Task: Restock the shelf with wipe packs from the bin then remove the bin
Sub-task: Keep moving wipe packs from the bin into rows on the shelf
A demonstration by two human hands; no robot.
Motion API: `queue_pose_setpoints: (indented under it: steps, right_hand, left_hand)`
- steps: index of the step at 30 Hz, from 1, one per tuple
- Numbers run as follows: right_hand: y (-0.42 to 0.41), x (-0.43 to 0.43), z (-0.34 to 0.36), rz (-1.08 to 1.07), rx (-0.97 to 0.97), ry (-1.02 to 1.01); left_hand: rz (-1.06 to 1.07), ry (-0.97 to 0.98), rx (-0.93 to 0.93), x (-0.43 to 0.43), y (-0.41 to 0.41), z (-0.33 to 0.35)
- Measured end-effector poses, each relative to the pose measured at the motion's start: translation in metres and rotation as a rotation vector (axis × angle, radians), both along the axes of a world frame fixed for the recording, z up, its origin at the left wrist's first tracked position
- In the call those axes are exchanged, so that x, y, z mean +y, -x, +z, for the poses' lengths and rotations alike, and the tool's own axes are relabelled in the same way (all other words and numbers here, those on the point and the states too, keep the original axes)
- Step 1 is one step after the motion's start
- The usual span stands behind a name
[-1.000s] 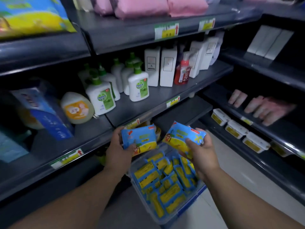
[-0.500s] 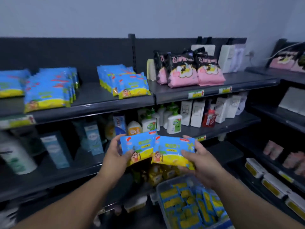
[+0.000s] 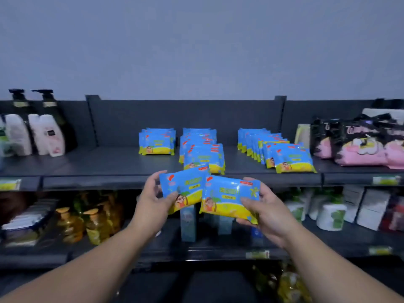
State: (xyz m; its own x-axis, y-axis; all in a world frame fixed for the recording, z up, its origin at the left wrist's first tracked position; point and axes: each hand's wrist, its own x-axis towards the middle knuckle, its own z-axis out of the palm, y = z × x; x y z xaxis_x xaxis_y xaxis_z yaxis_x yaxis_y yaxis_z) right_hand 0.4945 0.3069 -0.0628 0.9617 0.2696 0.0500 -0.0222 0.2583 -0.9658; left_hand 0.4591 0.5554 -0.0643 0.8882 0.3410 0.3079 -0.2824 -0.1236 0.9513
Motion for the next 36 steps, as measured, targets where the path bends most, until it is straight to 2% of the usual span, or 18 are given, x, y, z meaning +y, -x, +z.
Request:
queue_pose_setpoints:
  steps: [5,12,18,27,36]
  right_hand:
    - [-0.014,0.099,0.020,0.058,-0.071,0.011]
    - [-0.043,0.179,0.048,0.051,-0.130,0.114]
    - [-0.089,0.210,0.066,0.048,-0.200,0.228]
    - [-0.173,0.235,0.088,0.076,-0.263,0.453]
    - [-0.210,0.272,0.086,0.032,-0.215,0.505]
  left_hand:
    - [0.076,-0.065,-0.002,0.098,-0.005,0.017]
    - [0.127,-0.092,-0.015,0.174,-0.039,0.032]
    - [0.183,-0.133,0.027,0.203,-0.087,0.039]
    - [0.160,-0.261,0.172,0.224,-0.167,0.044]
    - [0.149,-0.474,0.197,0.251,-0.216,0.046]
